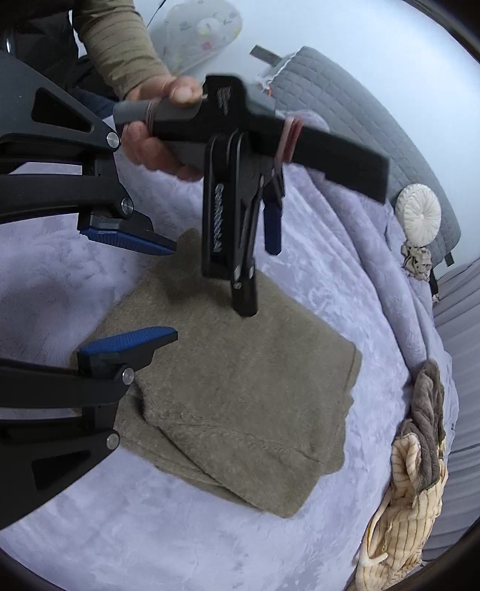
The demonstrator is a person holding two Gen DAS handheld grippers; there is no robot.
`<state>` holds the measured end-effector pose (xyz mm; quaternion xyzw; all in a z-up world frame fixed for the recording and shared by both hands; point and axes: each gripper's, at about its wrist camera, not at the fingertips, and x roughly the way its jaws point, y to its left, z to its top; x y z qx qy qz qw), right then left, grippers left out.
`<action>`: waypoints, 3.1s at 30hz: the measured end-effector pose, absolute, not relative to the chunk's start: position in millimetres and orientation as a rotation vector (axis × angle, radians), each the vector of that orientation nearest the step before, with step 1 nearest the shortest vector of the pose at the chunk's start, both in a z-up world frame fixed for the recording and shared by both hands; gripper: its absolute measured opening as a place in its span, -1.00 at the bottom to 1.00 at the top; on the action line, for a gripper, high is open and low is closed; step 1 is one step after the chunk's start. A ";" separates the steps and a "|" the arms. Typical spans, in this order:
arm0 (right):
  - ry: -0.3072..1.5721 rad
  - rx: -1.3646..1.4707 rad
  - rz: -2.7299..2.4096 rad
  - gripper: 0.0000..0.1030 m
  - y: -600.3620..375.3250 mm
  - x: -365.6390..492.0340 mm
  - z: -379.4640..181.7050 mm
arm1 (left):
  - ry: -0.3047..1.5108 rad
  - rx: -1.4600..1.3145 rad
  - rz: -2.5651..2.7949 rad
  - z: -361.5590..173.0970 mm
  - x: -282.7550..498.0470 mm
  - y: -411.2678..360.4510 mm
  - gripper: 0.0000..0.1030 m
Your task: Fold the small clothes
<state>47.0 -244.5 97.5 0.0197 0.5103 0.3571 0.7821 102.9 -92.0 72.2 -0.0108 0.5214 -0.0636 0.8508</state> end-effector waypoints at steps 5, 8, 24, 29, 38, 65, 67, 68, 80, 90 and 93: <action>1.161 0.053 0.618 -0.16 -264.2 58.6 68.2 | 1.115 -0.029 -0.135 63.9 103.3 -91.4 0.82; 1.176 0.101 0.602 -0.18 -281.5 59.5 57.8 | 1.124 -0.023 -0.137 57.9 102.4 -93.0 0.82; 1.118 0.079 0.605 -0.15 -270.0 95.1 80.7 | 1.119 0.018 -0.094 63.7 142.9 -93.7 0.82; 1.151 0.131 0.574 -0.38 -281.8 114.9 59.9 | 1.144 -0.009 -0.116 56.8 151.7 -91.8 0.82; 1.112 0.099 0.458 -0.30 -286.3 159.8 68.3 | 1.149 0.008 -0.114 56.9 190.2 -103.3 0.82; 1.090 0.189 0.340 0.44 -300.0 184.1 93.6 | 1.177 -0.008 -0.195 76.2 186.2 -99.5 0.98; 1.071 0.184 0.335 0.45 -307.8 168.8 103.0 | 1.171 -0.015 -0.222 85.2 174.0 -96.2 0.98; 1.068 0.193 0.331 0.45 -313.4 159.8 106.3 | 1.171 -0.017 -0.236 88.1 168.4 -93.9 0.98; 1.101 0.438 0.347 0.49 -366.7 123.8 72.3 | 1.304 -0.299 -0.361 39.5 169.3 -53.6 0.98; 1.192 0.497 0.459 -0.10 -324.2 166.5 10.7 | 1.317 -0.352 -0.473 19.1 185.8 -80.7 0.38; 1.175 0.470 0.467 -0.28 -317.9 164.5 20.7 | 1.280 -0.278 -0.471 34.0 182.8 -90.8 0.10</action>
